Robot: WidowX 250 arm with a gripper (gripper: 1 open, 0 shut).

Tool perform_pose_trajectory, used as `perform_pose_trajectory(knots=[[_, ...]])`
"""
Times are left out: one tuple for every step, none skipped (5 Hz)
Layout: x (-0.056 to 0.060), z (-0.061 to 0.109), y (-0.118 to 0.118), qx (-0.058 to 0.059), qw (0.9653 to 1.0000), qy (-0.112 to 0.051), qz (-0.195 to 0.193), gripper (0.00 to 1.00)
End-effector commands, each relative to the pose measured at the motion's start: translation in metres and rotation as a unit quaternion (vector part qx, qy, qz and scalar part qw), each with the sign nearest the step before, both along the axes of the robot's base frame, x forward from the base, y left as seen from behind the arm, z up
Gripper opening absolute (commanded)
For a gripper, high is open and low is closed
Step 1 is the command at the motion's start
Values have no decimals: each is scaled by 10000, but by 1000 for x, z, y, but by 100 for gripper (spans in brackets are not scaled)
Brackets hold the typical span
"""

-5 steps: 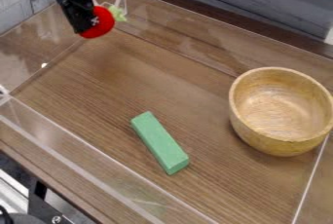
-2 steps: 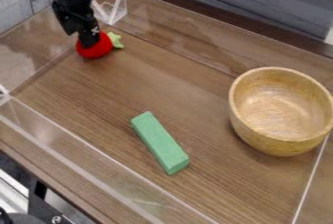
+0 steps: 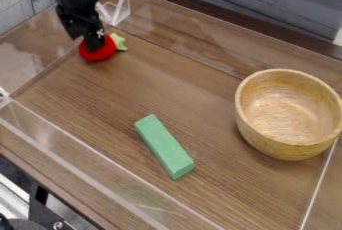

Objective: Move the red object to the left side of the table

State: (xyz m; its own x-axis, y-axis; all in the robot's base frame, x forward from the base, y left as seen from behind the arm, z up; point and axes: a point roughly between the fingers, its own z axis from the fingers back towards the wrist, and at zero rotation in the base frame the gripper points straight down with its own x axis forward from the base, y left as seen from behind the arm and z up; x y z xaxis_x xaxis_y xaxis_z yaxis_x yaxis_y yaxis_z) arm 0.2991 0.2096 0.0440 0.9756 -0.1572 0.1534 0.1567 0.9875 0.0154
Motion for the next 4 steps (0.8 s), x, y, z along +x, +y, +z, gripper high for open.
perform_pose_trajectory(knots=[[11,16,5,92,9996,-264,-33,100],[12,12,-3,-65,9997,-249,38,100],[13,9,-12,-222,9995,-214,104,100],[13,4,-20,-378,9990,-164,172,100]])
